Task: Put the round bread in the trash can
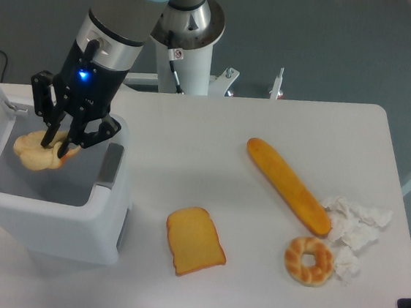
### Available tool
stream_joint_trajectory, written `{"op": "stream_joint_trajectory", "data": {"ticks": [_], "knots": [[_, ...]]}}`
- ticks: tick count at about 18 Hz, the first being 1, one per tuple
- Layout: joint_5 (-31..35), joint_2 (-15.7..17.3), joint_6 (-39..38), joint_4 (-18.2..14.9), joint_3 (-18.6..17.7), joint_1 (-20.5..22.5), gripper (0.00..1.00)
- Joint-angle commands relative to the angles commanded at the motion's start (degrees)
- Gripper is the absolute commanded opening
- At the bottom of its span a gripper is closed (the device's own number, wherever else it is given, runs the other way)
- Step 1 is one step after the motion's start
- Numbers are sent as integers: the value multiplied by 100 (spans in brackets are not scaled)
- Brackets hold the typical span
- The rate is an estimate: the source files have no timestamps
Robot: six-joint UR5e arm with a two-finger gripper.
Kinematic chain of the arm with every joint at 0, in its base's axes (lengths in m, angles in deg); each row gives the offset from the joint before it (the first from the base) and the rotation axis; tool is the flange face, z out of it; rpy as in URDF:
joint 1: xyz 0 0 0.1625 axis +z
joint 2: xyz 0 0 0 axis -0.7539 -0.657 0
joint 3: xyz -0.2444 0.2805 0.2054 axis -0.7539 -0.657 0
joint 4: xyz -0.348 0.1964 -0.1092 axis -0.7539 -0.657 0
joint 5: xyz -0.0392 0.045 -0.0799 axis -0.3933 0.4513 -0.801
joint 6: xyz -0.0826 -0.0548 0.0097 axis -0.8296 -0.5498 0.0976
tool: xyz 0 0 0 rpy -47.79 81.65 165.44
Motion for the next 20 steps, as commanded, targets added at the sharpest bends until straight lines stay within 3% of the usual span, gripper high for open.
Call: {"op": "stream_joint_trajectory", "data": {"ticks": [2,7,10,15,20], "knots": [[0,0,0,9,9,0,58],[0,-9,9,88,0,0,90],[0,-9,9,114,9,0,98],[9,9,61,141,26,9,100],[114,70,790,141,-44,35,100]]}}
